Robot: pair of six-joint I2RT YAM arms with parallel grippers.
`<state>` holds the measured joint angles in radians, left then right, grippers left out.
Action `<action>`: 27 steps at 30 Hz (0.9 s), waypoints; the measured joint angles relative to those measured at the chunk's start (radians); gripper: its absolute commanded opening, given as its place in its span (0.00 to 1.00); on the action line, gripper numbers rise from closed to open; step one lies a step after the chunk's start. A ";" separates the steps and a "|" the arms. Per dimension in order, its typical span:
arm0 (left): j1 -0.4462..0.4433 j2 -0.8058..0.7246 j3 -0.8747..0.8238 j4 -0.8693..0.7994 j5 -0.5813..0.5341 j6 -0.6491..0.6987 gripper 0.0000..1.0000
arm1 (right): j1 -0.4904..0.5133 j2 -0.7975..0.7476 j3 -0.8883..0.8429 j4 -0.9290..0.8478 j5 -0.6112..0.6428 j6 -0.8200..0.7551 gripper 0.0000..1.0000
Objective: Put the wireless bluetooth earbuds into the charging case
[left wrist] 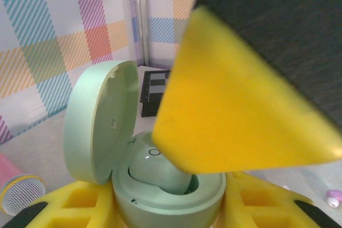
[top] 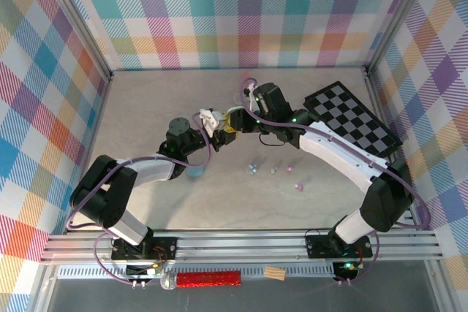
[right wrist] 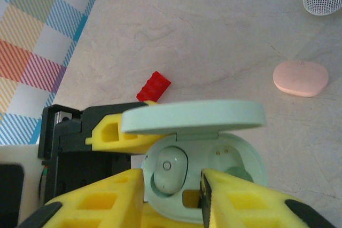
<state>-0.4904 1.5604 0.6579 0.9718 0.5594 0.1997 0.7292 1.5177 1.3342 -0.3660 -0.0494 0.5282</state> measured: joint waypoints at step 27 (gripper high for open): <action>0.049 -0.048 -0.018 0.059 -0.003 -0.035 0.37 | -0.114 -0.148 -0.411 -0.124 0.089 0.036 0.54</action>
<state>-0.4412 1.5127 0.6403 1.0309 0.5568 0.1642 0.6155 1.3697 0.9234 -0.4896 0.0399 0.5640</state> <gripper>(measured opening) 0.376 0.533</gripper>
